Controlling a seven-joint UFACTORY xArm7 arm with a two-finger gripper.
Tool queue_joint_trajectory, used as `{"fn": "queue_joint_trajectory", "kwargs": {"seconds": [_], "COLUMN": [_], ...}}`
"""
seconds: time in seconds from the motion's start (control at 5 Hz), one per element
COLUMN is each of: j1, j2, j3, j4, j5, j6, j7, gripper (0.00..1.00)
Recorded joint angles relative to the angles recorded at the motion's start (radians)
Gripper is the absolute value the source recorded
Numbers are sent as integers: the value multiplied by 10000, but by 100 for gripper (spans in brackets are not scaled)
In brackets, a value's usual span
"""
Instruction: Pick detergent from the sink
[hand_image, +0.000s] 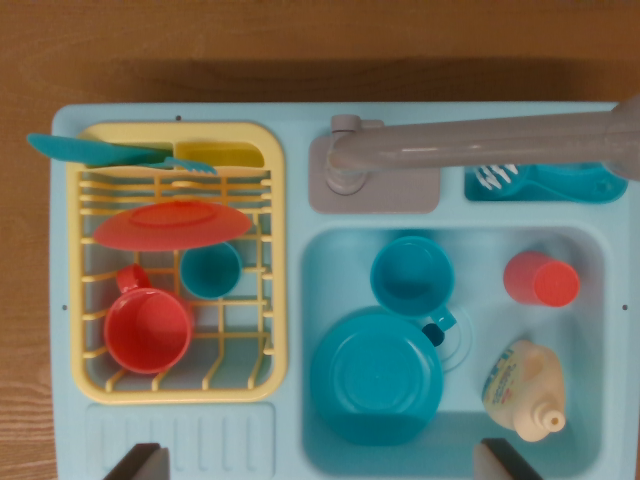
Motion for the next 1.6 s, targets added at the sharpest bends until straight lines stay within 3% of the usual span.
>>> {"fn": "queue_joint_trajectory", "kwargs": {"seconds": [0.8, 1.0, 1.2, 1.4, 1.6], "j1": [-64, -113, -113, -173, -173], "j2": [44, 79, 79, 121, 121], "j3": [-68, -120, -120, -184, -184], "j4": [-305, -543, -543, -832, -832], "j5": [2, 3, 3, 4, 4], "j6": [-327, -581, -581, -890, -890], "j7": [-68, -121, -121, -185, -185], "gripper": [0, 0, 0, 0, 0]}}
